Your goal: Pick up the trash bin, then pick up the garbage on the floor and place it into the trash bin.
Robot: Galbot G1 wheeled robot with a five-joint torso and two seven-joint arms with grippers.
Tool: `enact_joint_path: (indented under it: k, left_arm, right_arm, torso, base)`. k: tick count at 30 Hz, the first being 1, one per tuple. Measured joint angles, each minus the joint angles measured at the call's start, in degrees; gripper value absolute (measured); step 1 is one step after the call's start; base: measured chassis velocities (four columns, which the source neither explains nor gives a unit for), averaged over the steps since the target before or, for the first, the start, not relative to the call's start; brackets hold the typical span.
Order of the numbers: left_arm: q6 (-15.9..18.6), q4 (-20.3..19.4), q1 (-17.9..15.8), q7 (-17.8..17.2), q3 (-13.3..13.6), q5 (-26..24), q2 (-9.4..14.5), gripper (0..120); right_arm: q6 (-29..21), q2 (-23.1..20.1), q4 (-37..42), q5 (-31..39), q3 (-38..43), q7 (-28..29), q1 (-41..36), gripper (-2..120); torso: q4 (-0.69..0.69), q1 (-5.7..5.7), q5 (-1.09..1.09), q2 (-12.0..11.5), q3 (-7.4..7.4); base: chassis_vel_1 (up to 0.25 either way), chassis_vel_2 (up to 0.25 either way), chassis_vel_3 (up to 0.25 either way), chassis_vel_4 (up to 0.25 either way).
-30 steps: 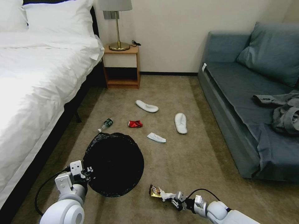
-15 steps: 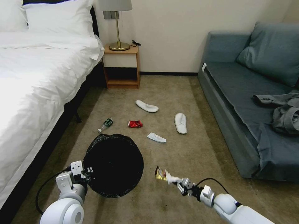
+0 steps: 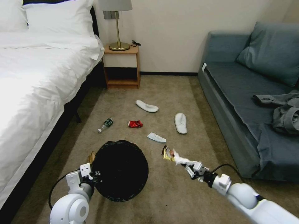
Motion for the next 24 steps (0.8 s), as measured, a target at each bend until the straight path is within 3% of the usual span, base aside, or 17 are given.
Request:
enact_joint_path:
  k: [10, 12, 24]
  left_arm:
    - [0.1, 4.2, -4.8, 0.6, 6.0, -4.6, 5.5, 0]
    - [0.1, 4.6, -6.6, 1.0, 8.3, -6.0, 7.4, 0]
    - [0.1, 5.5, -11.8, 2.8, 13.6, -8.2, 11.3, 0]
  right_arm:
    - [-1.9, -7.1, 13.9, 1.5, 9.3, 2.7, -9.8, 0]
    - [-3.0, -8.4, 18.0, 2.6, 10.4, 4.2, -11.1, 0]
    - [-6.7, -12.9, 27.4, 5.9, 8.3, 7.7, -10.2, 0]
  torso:
    - [-0.01, 0.00, 0.01, 0.0, 0.00]
    - [0.00, 0.00, 0.00, 0.0, 0.00]
    - [0.00, 0.00, 0.00, 0.0, 0.00]
  base:
    - [0.000, 0.000, 0.000, 0.000]
    - [0.000, 0.000, 0.000, 0.000]
    - [0.000, 0.000, 0.000, 0.000]
